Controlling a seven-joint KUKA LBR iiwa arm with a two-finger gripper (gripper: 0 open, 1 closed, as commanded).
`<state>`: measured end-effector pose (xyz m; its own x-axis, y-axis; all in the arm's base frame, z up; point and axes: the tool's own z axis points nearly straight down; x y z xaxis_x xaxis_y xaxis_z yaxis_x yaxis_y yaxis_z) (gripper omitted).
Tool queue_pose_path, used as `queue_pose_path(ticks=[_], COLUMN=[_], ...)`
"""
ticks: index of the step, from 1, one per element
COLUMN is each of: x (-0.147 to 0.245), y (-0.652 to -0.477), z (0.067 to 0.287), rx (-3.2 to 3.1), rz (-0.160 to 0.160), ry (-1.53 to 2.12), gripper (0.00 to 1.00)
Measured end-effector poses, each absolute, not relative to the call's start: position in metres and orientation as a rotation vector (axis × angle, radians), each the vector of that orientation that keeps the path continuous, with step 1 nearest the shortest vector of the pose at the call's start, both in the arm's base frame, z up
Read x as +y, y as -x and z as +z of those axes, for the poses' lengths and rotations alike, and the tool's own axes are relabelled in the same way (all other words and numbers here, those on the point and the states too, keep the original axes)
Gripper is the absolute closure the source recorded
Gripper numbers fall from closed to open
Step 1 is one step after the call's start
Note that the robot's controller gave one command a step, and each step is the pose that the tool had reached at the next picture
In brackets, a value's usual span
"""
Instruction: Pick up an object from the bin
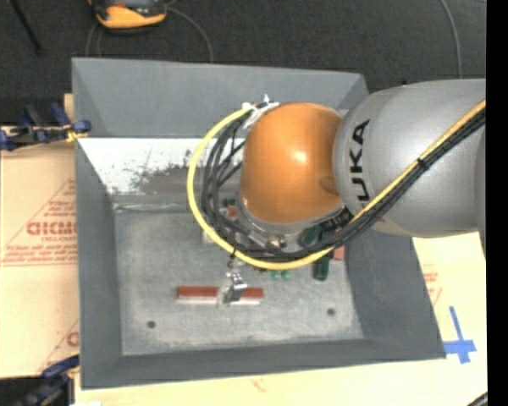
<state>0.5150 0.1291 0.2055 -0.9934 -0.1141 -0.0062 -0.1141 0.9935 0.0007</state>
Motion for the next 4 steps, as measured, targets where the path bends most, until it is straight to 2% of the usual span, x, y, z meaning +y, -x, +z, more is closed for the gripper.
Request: queue_pose_path(ticks=[1,2,3,4], x=[0.113,0.097,0.097,0.120], y=[-0.523,-0.484,-0.484,-0.492], z=[0.139,0.080,0.080,0.208], rx=[3.119,3.118,3.118,3.090], rz=[0.002,-0.001,-0.001,0.002], ry=[0.332,0.496,0.495,0.550], gripper=[0.00,1.00,1.00,1.00])
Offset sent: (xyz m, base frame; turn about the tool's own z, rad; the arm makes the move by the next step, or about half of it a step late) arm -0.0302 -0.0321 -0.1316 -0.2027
